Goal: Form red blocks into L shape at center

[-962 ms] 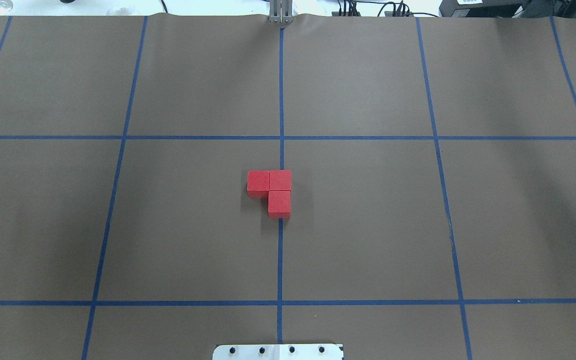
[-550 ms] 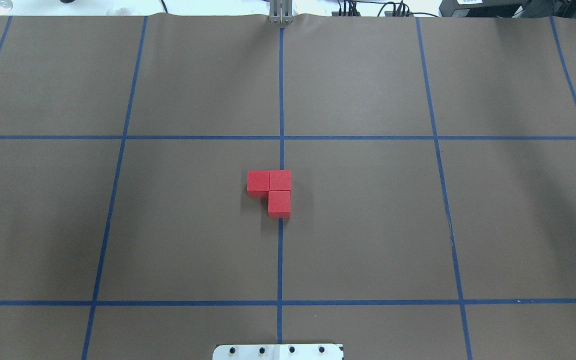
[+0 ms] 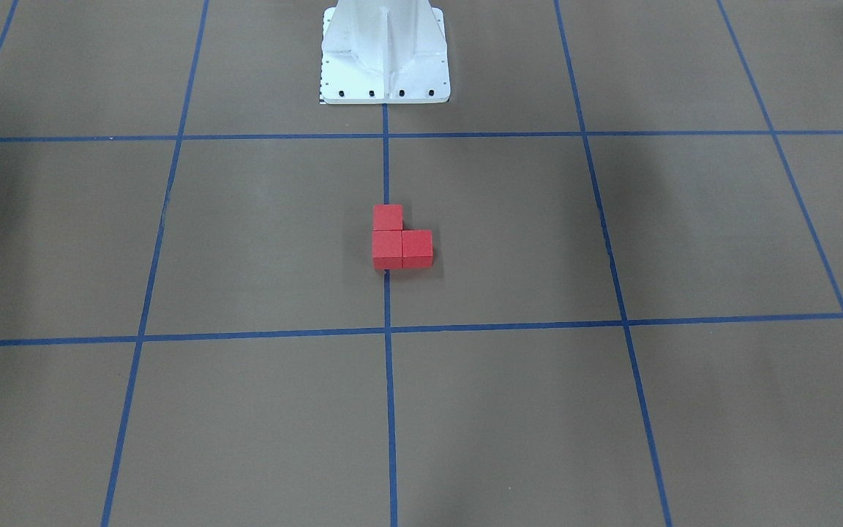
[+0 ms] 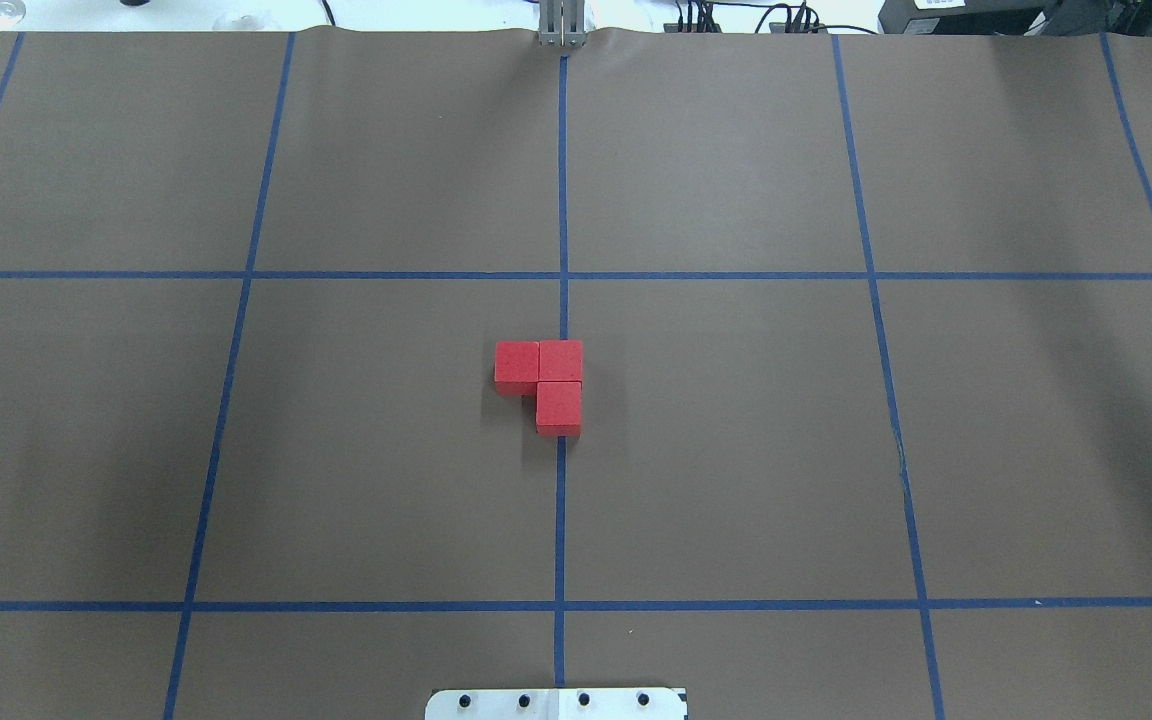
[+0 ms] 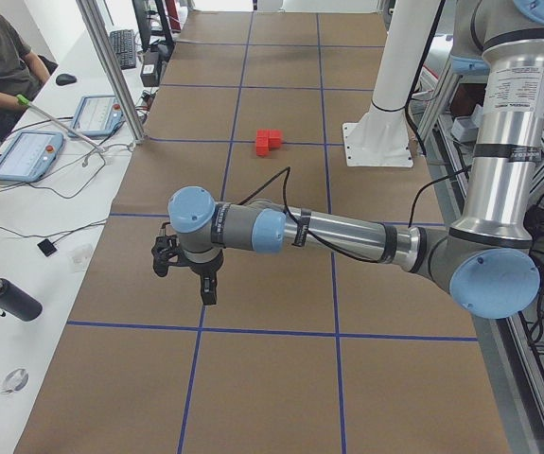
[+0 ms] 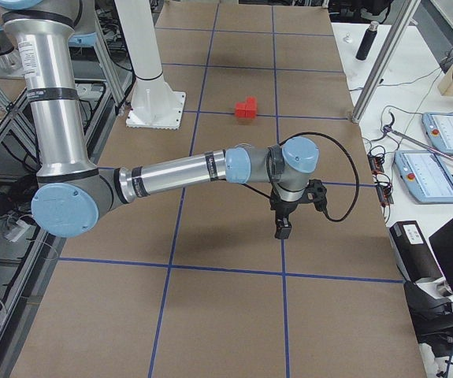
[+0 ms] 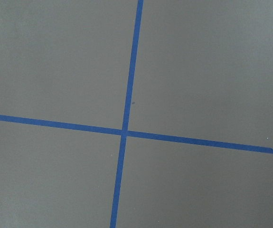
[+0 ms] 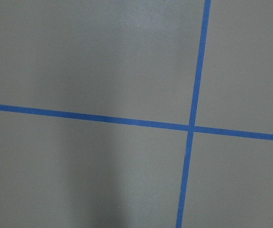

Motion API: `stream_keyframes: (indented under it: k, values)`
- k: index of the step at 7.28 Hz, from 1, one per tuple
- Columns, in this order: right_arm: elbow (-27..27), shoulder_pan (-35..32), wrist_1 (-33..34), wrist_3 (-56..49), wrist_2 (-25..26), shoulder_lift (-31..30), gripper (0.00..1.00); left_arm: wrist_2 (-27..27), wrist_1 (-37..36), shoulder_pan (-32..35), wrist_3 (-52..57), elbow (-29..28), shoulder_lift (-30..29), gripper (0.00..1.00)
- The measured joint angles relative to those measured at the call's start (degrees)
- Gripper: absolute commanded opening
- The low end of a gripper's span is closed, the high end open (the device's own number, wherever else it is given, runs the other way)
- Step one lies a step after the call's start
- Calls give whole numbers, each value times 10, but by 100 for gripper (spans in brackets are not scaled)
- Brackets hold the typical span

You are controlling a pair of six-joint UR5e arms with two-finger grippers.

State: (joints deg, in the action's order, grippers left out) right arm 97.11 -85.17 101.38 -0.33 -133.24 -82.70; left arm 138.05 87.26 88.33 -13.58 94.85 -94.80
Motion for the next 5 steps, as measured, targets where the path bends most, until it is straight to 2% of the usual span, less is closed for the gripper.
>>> stream_keyframes:
  k: [3, 5]
  values:
    - [0, -21, 0, 0, -45, -1, 100, -2, 1, 0, -3, 16, 2, 100]
    - [-1, -32, 0, 0, -56, 0, 100, -2, 1, 1, -4, 20, 2, 100]
